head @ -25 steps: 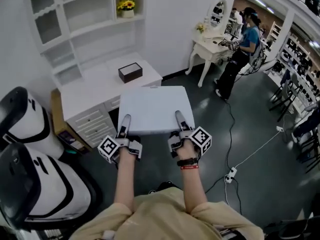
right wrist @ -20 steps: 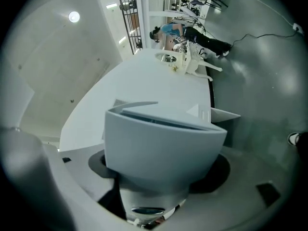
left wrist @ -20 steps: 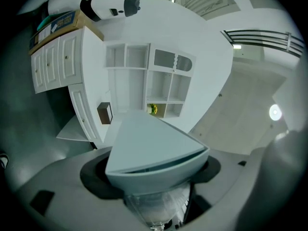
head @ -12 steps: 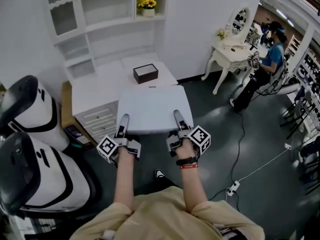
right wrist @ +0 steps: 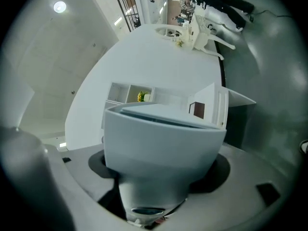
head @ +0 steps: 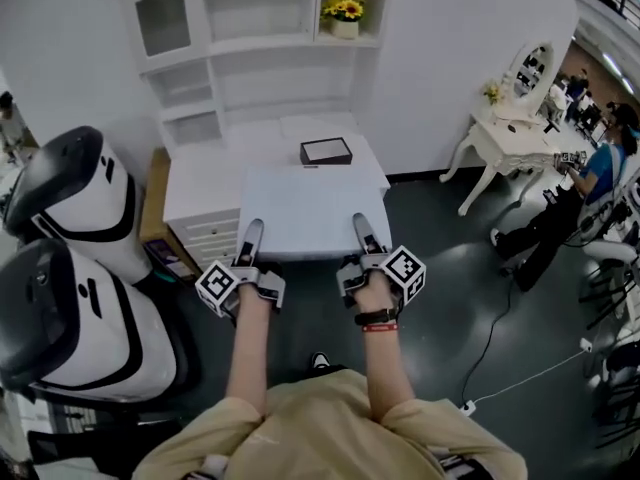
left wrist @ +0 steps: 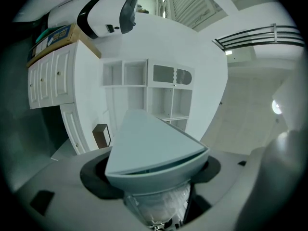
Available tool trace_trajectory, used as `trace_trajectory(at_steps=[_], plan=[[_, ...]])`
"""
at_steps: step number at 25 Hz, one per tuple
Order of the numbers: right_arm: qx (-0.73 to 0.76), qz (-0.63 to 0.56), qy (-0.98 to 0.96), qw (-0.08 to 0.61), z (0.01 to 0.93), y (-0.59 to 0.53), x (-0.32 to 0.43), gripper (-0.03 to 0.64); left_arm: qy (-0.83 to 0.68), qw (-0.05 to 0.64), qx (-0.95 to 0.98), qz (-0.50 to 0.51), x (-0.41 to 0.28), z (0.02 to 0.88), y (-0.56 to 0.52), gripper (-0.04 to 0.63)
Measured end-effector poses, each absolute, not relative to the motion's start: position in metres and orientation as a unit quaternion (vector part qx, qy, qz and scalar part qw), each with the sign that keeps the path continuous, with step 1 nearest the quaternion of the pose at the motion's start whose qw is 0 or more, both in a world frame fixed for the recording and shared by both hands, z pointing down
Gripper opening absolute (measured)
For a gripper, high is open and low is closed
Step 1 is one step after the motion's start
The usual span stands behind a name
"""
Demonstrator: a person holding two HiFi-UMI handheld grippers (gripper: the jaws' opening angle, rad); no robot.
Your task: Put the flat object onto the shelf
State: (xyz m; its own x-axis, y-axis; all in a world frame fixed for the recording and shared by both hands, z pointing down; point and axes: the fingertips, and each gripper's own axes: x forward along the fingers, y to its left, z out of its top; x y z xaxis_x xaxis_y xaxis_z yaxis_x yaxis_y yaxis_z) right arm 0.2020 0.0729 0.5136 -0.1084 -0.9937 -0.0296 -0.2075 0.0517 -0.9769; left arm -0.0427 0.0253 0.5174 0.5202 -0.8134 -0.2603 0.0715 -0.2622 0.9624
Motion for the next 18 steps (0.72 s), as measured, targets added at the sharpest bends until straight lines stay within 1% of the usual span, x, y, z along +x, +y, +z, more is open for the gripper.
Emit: trace_trajectory(at_steps=[9, 18], plan=[[-0.48, -0.487, 0.606, 0.406, 0.521, -0.005, 0.197, 0.376, -0.312, 0.524, 0.665, -0.43, -0.052, 0.521, -0.026, 0.362], [-0.463, -0.501, 0.616, 0.393, 0.523, -0.06, 0.218, 0.374, -0.334, 0.516, 0.653, -0.443, -0.031, 0.525, -0.066, 0.362]])
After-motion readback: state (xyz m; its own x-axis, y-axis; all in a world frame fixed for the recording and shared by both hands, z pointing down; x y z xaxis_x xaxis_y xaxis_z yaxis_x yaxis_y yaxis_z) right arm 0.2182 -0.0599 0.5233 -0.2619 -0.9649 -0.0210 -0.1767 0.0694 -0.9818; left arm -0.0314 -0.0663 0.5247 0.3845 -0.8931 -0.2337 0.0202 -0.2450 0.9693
